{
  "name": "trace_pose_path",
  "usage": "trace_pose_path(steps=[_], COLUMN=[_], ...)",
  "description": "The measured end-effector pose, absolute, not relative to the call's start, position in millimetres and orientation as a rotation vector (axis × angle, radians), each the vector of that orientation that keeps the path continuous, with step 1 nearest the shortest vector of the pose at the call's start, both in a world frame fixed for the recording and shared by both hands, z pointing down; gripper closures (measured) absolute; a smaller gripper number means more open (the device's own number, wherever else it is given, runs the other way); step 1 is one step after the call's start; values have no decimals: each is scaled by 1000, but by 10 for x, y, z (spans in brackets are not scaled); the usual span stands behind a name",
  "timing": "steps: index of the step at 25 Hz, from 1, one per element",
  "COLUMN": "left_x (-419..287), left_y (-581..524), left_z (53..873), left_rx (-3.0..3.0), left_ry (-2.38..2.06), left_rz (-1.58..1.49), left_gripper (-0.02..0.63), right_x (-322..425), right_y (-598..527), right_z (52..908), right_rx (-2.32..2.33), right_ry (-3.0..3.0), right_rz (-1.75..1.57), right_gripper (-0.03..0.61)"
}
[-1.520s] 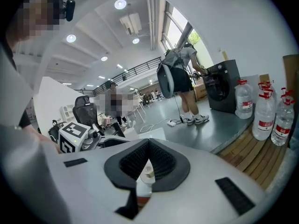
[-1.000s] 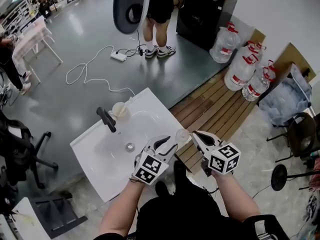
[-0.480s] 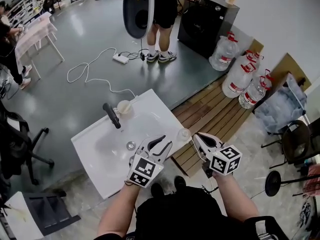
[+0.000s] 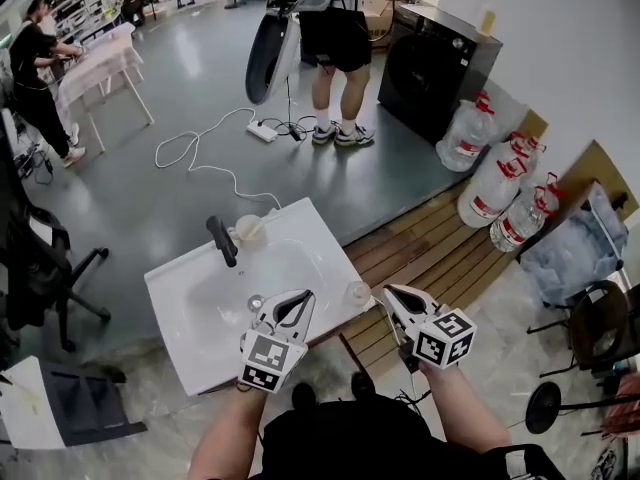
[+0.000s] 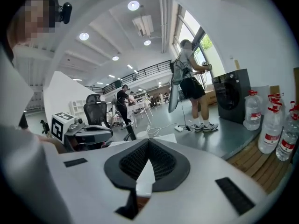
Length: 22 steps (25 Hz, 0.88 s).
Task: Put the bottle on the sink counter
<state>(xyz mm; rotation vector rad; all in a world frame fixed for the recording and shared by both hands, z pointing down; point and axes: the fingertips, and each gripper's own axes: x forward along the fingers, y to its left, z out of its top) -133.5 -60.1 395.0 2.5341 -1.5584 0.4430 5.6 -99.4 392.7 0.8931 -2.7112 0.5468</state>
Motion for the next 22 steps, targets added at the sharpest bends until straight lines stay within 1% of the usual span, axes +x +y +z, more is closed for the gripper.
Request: trace_pose_path(steps=[8,14,17,22], left_x=[-1254,-847,-750,-809], left_y=[-662,-529,-427,-205], left_z=[3763,3558,3461,3404], left_rx=[2284,2184,2125,1991], left_ry=[-1786,-1906,-1975,-2099], left_rz=[350,283,250,211], left_gripper=[607,607,607,607], right_x=[335,592,604,556], right_y=[-1090,-1099,-1048,-945], right_z=[3797,3666,3562,3381], right_rx=[664,494,400,290], right_ry=[-2825,-2901,-2936,-2985], right_rz=[503,469,425,359], right_gripper=[565,565,565,565])
